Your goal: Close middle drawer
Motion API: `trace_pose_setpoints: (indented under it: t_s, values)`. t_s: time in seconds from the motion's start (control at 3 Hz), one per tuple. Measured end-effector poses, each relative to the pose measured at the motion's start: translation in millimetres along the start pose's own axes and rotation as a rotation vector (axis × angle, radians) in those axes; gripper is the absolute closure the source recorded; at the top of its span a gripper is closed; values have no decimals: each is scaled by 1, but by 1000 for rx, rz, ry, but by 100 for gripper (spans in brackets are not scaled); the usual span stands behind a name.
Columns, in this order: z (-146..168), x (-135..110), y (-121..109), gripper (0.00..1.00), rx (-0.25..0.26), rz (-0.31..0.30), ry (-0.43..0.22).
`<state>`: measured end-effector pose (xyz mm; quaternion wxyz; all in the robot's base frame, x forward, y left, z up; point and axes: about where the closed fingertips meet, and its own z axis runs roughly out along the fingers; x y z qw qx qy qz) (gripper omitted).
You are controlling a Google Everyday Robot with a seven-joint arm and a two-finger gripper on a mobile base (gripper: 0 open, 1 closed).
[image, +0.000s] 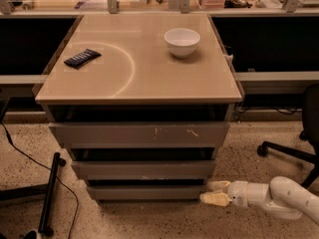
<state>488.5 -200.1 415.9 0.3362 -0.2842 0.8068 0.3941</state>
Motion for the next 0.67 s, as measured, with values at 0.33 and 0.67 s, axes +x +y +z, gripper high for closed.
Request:
trace_pose_setpoints:
  t_s: [0.33, 0.67]
  values:
    - [0, 0, 0, 0, 0, 0, 0]
    - [0, 0, 0, 0, 0, 0, 0]
